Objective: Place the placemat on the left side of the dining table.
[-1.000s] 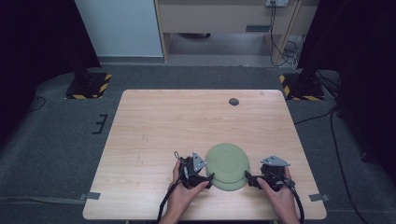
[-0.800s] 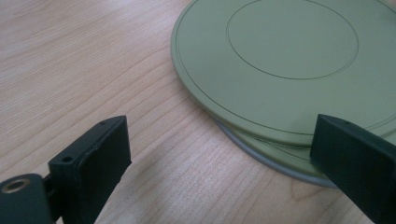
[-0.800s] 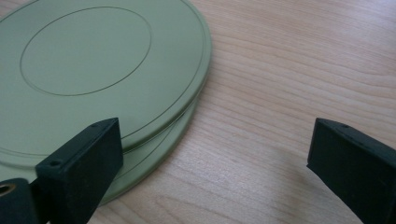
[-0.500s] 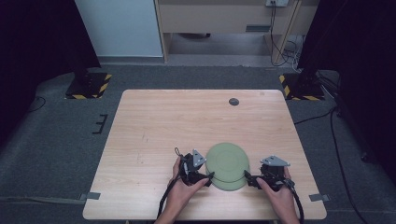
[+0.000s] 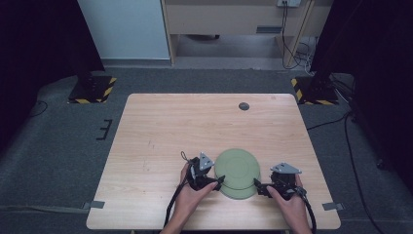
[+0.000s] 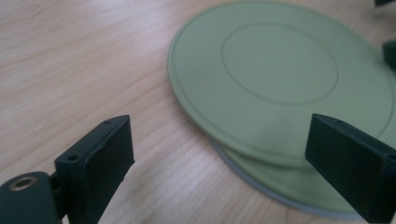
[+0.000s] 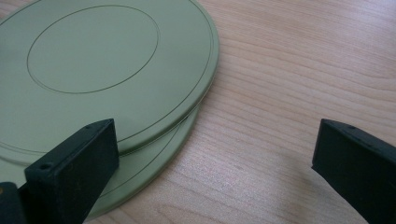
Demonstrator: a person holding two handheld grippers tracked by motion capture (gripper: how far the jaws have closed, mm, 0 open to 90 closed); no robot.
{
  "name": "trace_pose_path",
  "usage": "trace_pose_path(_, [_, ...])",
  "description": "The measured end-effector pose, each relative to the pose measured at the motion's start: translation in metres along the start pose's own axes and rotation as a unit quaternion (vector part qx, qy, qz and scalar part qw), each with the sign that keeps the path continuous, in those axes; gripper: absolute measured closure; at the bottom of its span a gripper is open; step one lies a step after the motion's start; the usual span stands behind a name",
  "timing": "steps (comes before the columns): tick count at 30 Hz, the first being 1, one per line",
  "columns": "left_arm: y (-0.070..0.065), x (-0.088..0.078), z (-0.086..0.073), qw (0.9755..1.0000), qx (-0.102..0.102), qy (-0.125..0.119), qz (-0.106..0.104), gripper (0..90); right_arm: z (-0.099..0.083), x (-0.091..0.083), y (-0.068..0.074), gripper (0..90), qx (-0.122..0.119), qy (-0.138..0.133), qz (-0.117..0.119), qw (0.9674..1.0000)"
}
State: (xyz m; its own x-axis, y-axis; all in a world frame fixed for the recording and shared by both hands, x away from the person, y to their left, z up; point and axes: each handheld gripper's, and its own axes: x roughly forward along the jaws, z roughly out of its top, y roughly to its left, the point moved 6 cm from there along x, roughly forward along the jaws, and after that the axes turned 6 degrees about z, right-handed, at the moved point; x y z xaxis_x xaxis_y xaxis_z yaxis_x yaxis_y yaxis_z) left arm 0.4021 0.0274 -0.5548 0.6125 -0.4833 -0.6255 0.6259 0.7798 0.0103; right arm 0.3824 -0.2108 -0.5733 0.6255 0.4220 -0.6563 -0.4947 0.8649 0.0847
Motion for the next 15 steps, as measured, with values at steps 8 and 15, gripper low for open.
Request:
trace_pose_path(8, [0.007,0.016,0.019,0.9998,0.006,0.019,-0.004,9.9,0.001,0.001,0.0,0.8,-0.002,0.0,-0.002,1.0])
trace_pose_path(15, [0.008,0.033,0.03,0.9986,0.002,0.045,-0.027,12.9,0.001,0.001,0.0,0.9,-0.003,-0.001,-0.004,1.0])
